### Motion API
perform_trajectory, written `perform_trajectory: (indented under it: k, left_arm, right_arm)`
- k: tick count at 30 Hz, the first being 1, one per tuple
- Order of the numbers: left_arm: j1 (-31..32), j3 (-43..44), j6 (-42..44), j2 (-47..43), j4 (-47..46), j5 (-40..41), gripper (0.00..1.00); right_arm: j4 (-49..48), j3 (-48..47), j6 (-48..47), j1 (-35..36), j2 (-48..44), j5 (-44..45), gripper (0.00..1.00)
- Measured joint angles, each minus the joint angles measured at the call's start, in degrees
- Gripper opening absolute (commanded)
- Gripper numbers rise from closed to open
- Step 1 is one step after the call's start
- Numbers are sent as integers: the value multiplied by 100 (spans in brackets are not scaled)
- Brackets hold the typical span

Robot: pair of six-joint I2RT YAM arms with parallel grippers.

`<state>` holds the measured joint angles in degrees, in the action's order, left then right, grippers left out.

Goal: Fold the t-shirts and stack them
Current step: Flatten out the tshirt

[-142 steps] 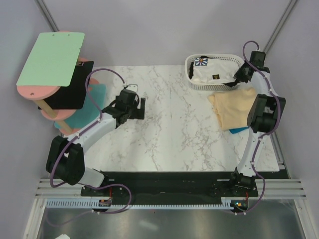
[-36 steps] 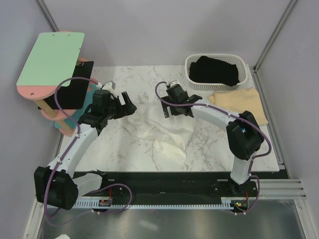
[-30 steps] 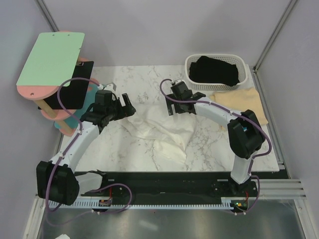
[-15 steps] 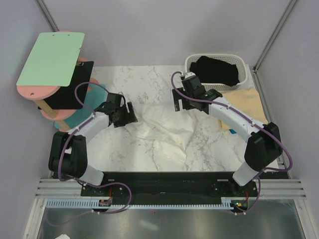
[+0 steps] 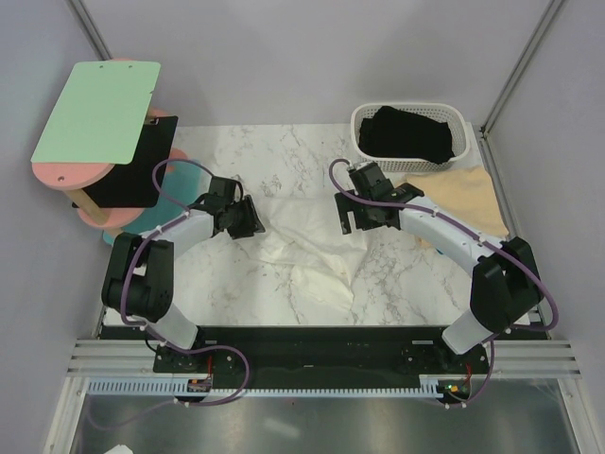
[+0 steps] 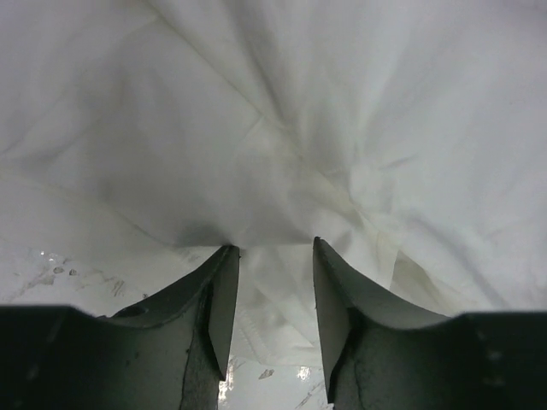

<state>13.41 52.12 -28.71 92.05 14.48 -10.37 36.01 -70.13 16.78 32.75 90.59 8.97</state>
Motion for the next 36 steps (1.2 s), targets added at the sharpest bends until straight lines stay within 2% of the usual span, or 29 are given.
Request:
perform_trajectory:
  k: [1,2,5,12,20,23,24,26,27,30,36]
  left_arm:
    - [13,0,-4,39,-37,-31,37]
    - [17,0,-9,85,-55,-35,26]
    - [24,0,-31,284,-114,-66,2]
    - [22,22,-35,254,-35,20,2]
    - [22,481,-9,-481,352,330,2]
    - [22,656,24,-555,372,389,49]
    - [22,664,72,-551,382,396,70]
    - [22,664,96,-540,481,407,82]
    - [22,662,98,-531,529,415,85]
    - [22,619,68,-529,632,433,85]
    - [22,391,66,-470,645,422,76]
  right_arm:
    - [0,0,0,-4,-2,-2,96]
    - [-2,0,0,-4,-4,-11,96]
    - [0,4,2,-46,-28,-66,96]
    - [120,52,94,-262,-155,-590,95]
    - [483,745,382,-256,-450,-1355,95]
    - [575,977,498,-256,-697,-1613,95]
    - [577,1012,520,-256,-732,-1670,95]
    - [501,1128,597,-256,-796,-1803,94]
    - [470,1196,623,-256,-804,-1853,94]
    - [345,1401,715,-256,-804,-1976,89]
    - [0,1725,885,-256,-758,-2076,86]
